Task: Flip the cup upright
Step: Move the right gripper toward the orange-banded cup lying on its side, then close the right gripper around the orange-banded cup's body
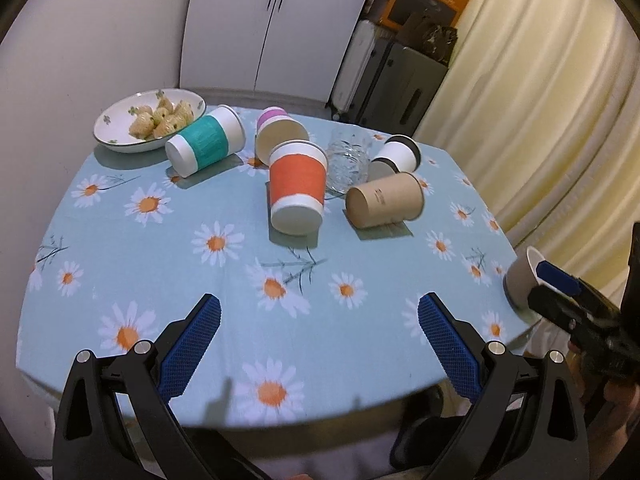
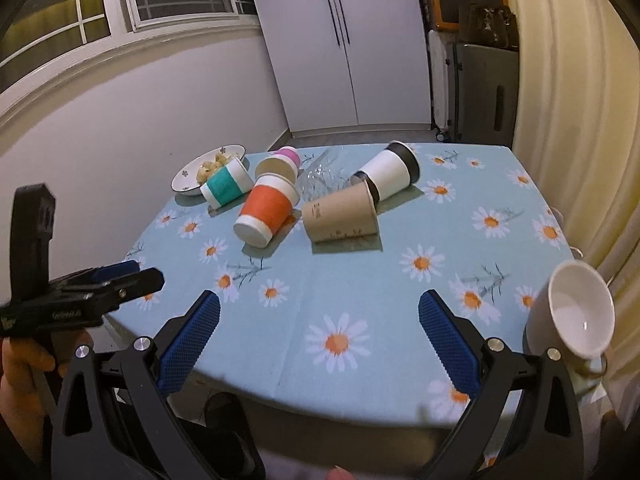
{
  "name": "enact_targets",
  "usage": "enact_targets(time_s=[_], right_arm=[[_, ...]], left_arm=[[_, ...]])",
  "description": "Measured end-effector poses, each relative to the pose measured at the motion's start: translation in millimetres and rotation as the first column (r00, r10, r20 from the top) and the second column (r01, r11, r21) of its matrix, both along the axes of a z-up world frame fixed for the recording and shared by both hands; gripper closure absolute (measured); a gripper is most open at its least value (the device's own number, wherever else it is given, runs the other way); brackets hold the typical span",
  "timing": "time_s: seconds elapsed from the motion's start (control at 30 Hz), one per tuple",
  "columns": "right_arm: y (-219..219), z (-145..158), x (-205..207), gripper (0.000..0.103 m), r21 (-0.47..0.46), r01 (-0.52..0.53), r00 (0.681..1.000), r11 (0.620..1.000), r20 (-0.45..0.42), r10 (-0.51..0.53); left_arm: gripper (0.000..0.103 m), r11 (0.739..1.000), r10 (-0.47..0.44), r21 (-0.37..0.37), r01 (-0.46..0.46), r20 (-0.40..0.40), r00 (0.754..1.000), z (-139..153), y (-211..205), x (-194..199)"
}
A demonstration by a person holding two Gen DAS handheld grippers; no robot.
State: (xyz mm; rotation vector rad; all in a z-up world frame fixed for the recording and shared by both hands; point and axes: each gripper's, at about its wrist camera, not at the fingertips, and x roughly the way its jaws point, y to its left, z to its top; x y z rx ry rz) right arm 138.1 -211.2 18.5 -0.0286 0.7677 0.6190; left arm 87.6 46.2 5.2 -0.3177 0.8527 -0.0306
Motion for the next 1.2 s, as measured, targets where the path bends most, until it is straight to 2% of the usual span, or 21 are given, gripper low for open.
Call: enact_targets(time_s=[0.13, 0.27, 0.4, 0.5, 0.57, 0.63, 0.77, 0.8, 1.0, 1.2], right_arm=[[12.2, 1.8, 20.3, 0.004, -0.022, -0.027, 1.000, 0.999, -0.013, 0.027], [26.4, 2.3, 36.2, 0.004, -0.056, -0.056, 0.998, 0.997, -0.013, 0.056], [34.6, -5.1, 60.4, 0.004, -0.004, -0.094, 0.988, 0.996, -0.123, 0.092], [37.5, -12.7, 82.1, 0.008, 0.060, -0.102, 0.967, 0.993, -0.227, 0.113], [39.6, -14.9, 89.8, 0.013, 0.062, -0.100, 0.961, 0.993, -0.251, 0.112], [43.4, -15.4, 94.8, 0.013, 0.033, -0.101, 0.965, 0.994, -0.238, 0.106], [46.2, -20.9, 102.2, 0.016, 0.038, -0.117, 0.957, 0.992, -0.264, 0.123], [46.5, -22.4, 103.2, 0.018, 0.040, -0.119, 0.955, 0.992, -0.270, 0.125], [47.7, -26.9, 104.2, 0.020, 0.046, -0.143, 0.945, 0.989, -0.292, 0.150], [44.1, -26.2, 105.1, 0.020, 0.070, -0.148, 0.938, 0.986, -0.307, 0.163]], left_arm=[[0.007, 0.998, -0.012, -0.061, 0.010, -0.038, 0.999, 1.5, 14.9, 36.0], [0.008, 0.999, -0.023, -0.049, 0.019, -0.081, 0.996, 1.0, 22.9, 72.5], [0.008, 0.998, -0.046, -0.059, 0.038, -0.141, 0.989, -5.7, 27.9, 106.3], [0.008, 0.996, -0.075, -0.056, 0.065, -0.186, 0.980, -11.1, 25.7, 132.6], [0.008, 0.995, -0.092, -0.050, 0.083, -0.210, 0.973, -14.5, 23.9, 146.9], [0.011, 0.995, -0.099, -0.026, 0.096, -0.253, 0.962, -20.6, 20.3, 162.3], [0.017, 0.994, -0.101, 0.016, 0.111, -0.304, 0.947, -32.9, 17.0, 181.6], [0.021, 0.995, -0.089, 0.021, 0.101, -0.314, 0.945, -35.4, 19.6, 185.1], [0.031, 0.997, -0.070, 0.013, 0.081, -0.371, 0.926, -54.6, 28.3, 203.5], [0.039, 0.997, -0.071, 0.004, 0.079, -0.381, 0.922, -61.4, 30.1, 206.1]])
